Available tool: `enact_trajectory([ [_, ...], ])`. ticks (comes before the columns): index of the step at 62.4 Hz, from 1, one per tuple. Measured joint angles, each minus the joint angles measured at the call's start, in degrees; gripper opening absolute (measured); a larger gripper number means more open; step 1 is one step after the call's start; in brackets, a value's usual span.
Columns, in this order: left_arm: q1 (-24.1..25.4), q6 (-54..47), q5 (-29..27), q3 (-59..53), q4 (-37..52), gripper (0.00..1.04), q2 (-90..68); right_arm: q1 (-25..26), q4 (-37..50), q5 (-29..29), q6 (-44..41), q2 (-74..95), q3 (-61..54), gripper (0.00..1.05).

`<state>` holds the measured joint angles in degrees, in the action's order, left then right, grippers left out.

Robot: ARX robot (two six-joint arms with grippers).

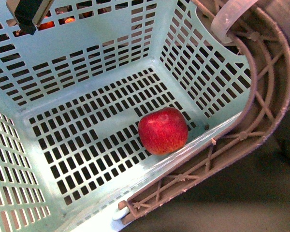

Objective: Pick apple with right arm and hold basket with left

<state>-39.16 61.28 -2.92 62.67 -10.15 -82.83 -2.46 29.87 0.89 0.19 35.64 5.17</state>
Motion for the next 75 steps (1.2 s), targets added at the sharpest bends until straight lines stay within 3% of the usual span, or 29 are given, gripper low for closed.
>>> enact_trajectory([
  [9,0.0,-0.1,-0.1,0.0,0.0,0.14,0.0,2.2,-2.7,-0.7,0.0,-4.2,-1.5,0.02],
  [75,0.0,0.0,0.0,0.0,0.0,0.14,0.0,2.3,-17.7,-0.8,0.0,-23.5,-4.2,0.02],
])
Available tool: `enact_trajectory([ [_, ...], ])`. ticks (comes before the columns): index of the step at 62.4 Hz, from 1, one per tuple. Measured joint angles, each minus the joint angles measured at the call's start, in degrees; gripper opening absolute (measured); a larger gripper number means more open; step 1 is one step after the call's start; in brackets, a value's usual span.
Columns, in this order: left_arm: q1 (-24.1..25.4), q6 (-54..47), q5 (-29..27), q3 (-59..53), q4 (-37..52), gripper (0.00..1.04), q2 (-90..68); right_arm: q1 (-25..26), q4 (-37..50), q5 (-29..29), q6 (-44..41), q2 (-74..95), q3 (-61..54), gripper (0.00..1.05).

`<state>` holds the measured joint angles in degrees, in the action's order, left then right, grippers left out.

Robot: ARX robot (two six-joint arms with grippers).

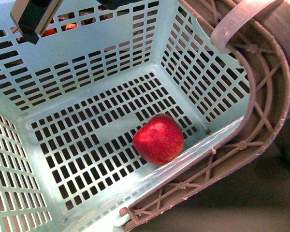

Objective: Pick apple with right arm and hold basket with left

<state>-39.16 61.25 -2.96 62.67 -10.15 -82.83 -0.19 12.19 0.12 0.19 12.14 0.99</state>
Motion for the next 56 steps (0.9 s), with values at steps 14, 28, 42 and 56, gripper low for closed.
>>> enact_trajectory([
  [14,0.0,0.0,0.0,0.0,0.0,0.14,0.0,0.0,-9.6,-0.1,0.0,-7.6,0.0,0.02],
  [28,0.0,-0.1,0.0,0.0,0.0,0.14,0.0,0.0,-12.0,0.0,0.0,-11.6,0.0,0.02],
  [42,0.0,-0.1,0.0,0.0,0.0,0.14,0.0,0.0,-12.1,0.0,0.0,-11.8,0.0,0.21],
  [56,0.0,0.0,0.0,0.0,0.0,0.14,0.0,0.0,-12.1,0.0,0.0,-11.8,0.0,0.56],
])
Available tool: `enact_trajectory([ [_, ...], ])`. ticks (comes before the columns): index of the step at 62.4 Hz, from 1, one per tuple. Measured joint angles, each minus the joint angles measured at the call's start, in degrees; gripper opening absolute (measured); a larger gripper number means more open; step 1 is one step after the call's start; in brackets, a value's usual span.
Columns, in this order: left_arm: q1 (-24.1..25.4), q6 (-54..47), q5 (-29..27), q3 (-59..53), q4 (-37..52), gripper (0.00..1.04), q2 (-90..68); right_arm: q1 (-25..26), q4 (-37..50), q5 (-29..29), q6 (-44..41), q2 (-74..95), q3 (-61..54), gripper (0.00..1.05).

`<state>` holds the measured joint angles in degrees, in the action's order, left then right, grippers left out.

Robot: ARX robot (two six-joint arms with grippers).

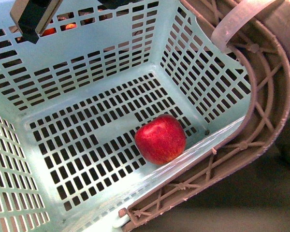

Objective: Pick apple with right arm and hold basket with left

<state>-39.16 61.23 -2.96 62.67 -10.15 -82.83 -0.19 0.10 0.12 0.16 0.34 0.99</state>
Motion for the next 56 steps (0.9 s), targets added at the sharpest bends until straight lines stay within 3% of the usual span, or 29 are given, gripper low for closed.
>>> enact_trajectory([
  [6,0.0,0.0,0.0,0.0,0.0,0.14,0.0,0.0,0.0,0.0,0.0,0.0,0.0,0.75],
  [15,0.0,0.0,0.0,0.0,0.0,0.14,0.0,0.0,0.0,0.0,0.0,0.0,0.0,0.96],
  [34,0.0,0.0,0.0,0.0,0.0,0.14,0.0,0.0,0.0,0.0,0.0,0.0,0.0,0.96],
  [36,-0.5,1.0,-2.6,0.4,-1.2,0.14,-0.1,0.0,0.0,0.0,0.0,0.0,0.0,0.96],
  [41,-2.4,8.1,-16.9,2.6,-8.4,0.14,-1.0,0.0,0.0,-0.1,0.0,0.0,0.0,0.96],
  [44,-2.8,11.5,-22.3,2.7,-9.3,0.14,-1.2,0.0,0.0,-0.1,0.0,0.0,0.0,0.96],
  [51,-1.2,15.6,-29.0,2.5,-9.4,0.14,-0.9,0.0,0.0,0.0,0.0,0.0,0.0,0.96],
  [56,1.2,17.8,-29.2,1.1,-9.4,0.14,0.1,0.0,0.0,0.0,0.0,0.0,0.0,0.96],
])
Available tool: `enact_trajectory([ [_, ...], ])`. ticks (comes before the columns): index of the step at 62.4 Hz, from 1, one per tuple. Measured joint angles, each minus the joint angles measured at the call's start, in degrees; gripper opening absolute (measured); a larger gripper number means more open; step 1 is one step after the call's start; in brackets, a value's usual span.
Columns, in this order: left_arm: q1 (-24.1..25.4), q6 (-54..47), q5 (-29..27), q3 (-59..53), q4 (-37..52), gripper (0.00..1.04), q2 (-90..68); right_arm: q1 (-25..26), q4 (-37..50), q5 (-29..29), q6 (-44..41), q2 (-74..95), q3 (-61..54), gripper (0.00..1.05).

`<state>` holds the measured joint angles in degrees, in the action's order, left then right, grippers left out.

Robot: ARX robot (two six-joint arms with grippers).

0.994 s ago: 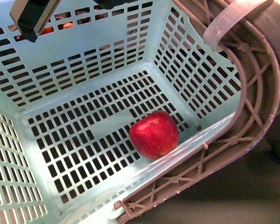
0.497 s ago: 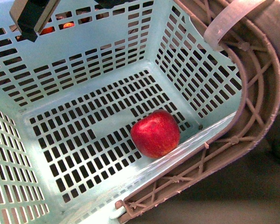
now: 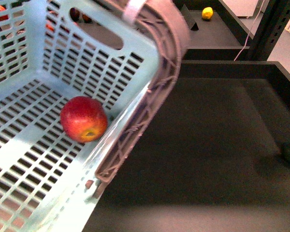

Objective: Pick apple with right arm and hold basket with left

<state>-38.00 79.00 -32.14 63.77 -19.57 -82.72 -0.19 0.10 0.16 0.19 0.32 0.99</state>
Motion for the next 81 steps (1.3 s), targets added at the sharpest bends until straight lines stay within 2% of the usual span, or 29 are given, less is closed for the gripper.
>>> enact_trajectory([
  [8,4.3,4.9,3.4,-3.5,1.6,0.14,1.4,0.0,0.0,-0.1,0.0,0.0,0.0,0.96],
  [17,11.5,10.0,7.8,-7.1,7.0,0.14,1.5,0.0,0.0,-0.2,0.0,0.0,0.0,0.96],
  [37,24.6,14.9,10.3,-9.5,16.8,0.14,-6.2,0.0,0.0,-0.1,0.0,0.0,0.0,0.96],
  [45,26.6,16.1,12.3,-9.9,18.9,0.14,-11.1,0.0,0.0,0.0,0.0,0.0,0.0,0.96],
  [57,26.9,18.0,17.2,-9.9,20.7,0.14,-17.3,0.0,0.0,0.0,0.0,0.0,0.0,0.96],
  [81,28.7,15.4,18.5,-7.2,23.7,0.14,-22.3,0.0,0.0,0.0,0.0,0.0,0.0,0.96],
])
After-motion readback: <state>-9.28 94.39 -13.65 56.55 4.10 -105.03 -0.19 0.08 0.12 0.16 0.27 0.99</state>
